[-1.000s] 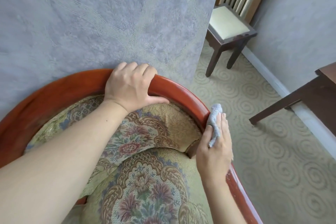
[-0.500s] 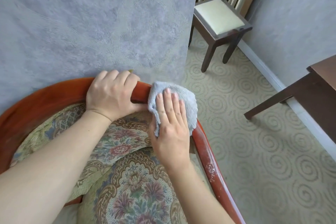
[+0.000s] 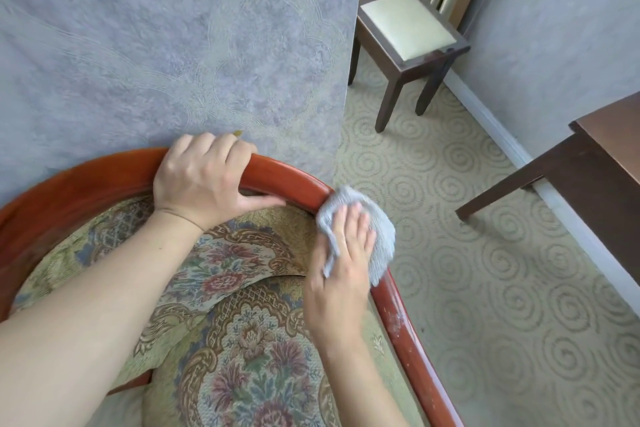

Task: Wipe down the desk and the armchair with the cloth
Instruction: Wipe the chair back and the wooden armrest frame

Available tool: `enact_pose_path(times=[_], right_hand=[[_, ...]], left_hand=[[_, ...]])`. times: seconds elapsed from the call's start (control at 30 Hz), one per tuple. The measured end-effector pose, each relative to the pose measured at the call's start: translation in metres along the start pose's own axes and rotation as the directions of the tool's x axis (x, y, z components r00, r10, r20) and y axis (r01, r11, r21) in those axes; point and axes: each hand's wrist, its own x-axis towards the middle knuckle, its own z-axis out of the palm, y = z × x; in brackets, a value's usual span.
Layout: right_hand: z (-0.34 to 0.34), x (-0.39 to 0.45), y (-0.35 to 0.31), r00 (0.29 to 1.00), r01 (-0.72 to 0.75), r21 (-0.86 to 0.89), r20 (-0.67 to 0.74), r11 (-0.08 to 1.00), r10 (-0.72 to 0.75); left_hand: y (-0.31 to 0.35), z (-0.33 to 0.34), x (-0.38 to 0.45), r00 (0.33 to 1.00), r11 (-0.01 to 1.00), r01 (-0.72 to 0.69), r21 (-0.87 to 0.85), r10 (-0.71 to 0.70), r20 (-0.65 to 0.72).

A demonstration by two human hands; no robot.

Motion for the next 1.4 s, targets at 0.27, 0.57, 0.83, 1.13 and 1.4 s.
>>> enact_pose_path(times=[0.27, 0.57, 0.83, 1.13, 1.4], right_hand=[[0.005, 0.025, 0.009, 0.963, 0.266, -0.17, 0.087, 0.949, -0.255], [-0.059, -0.07, 0.078, 0.937, -0.313, -0.157, 0.11, 0.937, 0.331], [-0.149, -0.095, 0.07, 0.666, -0.599, 0.567, -0.038, 0.565, 0.745], [-0.186, -0.18, 0.074, 0.582, -0.664, 0.152, -0.511, 0.733, 0.633], [-0.093, -0.198, 0.079, 0.727, -0.672, -0.263, -0.411, 0.692, 0.55]], left_hand=[[-0.002, 0.0, 0.0, 1.0, 0.998, -0.003, -0.062, 0.004, 0.008], [0.021, -0.026, -0.006, 0.979, 0.959, 0.116, -0.26, -0.067, 0.191], [0.129, -0.036, -0.011, 0.821, 0.815, -0.377, -0.441, 0.514, 0.249], [0.174, -0.033, 0.042, 0.547, 0.714, -0.535, -0.451, 0.7, 0.459], [0.182, -0.016, 0.037, 0.543, 0.62, -0.699, -0.358, 0.785, 0.299]])
